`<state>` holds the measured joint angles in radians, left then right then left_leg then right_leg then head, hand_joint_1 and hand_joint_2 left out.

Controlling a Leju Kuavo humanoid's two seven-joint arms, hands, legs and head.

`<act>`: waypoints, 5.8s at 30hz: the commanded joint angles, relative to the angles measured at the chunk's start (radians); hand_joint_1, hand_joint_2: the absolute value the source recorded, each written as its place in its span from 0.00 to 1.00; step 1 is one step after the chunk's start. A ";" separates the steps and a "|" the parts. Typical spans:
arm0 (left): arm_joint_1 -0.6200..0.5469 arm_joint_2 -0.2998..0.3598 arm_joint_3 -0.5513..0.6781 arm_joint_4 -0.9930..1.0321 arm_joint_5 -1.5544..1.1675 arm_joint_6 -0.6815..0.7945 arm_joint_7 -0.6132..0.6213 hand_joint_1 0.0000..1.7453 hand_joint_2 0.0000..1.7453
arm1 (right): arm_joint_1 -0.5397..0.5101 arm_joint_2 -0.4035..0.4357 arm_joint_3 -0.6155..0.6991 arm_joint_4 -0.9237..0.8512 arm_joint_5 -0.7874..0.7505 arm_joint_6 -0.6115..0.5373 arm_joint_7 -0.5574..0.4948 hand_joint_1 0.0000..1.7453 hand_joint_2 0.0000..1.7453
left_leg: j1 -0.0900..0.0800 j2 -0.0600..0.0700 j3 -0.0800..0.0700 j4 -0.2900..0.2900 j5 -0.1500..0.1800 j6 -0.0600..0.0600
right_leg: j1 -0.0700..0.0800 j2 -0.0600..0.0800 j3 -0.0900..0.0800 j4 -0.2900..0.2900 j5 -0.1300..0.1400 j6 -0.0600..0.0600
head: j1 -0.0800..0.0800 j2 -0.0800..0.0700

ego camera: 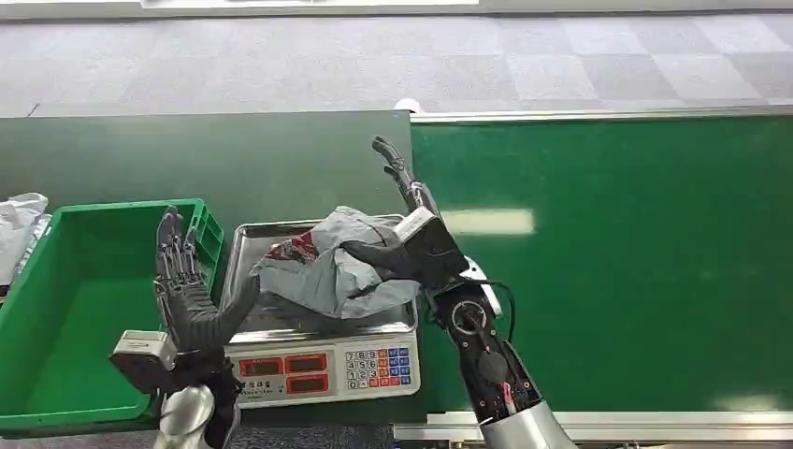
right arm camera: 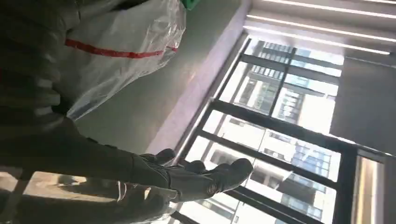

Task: Moved the parcel from conveyor to table for the left to box.

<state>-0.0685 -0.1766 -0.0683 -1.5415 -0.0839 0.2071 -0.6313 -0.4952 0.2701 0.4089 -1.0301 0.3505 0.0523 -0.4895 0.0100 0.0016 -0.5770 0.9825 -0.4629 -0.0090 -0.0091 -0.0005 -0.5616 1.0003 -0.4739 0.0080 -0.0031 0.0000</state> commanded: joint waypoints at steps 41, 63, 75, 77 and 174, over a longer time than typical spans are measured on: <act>-0.041 0.150 -0.399 0.311 -0.567 -0.546 0.129 1.00 1.00 | 0.105 -0.072 -0.098 -0.173 -0.252 0.053 -0.120 0.00 1.00 | 0.000 -0.001 0.004 -0.003 0.001 0.000 | 0.000 -0.001 0.004 -0.003 0.000 0.000 | 0.000 0.000; 0.041 0.073 -0.155 0.076 -0.064 -0.656 -0.060 1.00 1.00 | 0.108 -0.071 -0.096 -0.160 -0.255 0.072 -0.118 0.00 1.00 | 0.000 0.002 0.002 0.000 -0.001 0.000 | 0.000 0.002 0.002 -0.001 0.000 0.000 | 0.000 0.000; 0.065 0.070 -0.125 0.011 0.008 -0.688 -0.061 1.00 1.00 | 0.104 -0.069 -0.095 -0.154 -0.257 0.071 -0.119 0.00 1.00 | 0.000 0.001 0.001 0.000 0.000 0.000 | 0.000 0.001 0.002 -0.001 0.000 0.000 | 0.000 0.000; 0.065 0.061 -0.117 0.015 0.015 -0.682 -0.061 1.00 1.00 | 0.106 -0.069 -0.095 -0.156 -0.257 0.072 -0.122 0.00 1.00 | 0.000 0.001 0.002 -0.001 0.000 0.000 | 0.000 0.001 0.002 -0.001 0.000 0.000 | 0.000 0.000; -0.243 0.155 0.051 0.000 -0.867 0.491 0.093 1.00 1.00 | 0.323 -0.111 -0.222 0.194 -0.170 0.066 -0.095 0.00 1.00 | 0.001 -0.005 0.005 -0.003 0.002 0.000 | 0.001 -0.005 0.007 -0.003 0.000 -0.001 | 0.000 0.000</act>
<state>-0.1337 -0.1030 -0.2246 -1.6823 -0.9052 0.6741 -0.5653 -0.2300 0.2022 0.2815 -1.0432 0.1519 0.1274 -0.5977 0.0101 0.0011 -0.5746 0.9824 -0.4629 -0.0089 -0.0090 -0.0016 -0.5585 1.0001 -0.4740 0.0078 -0.0034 0.0000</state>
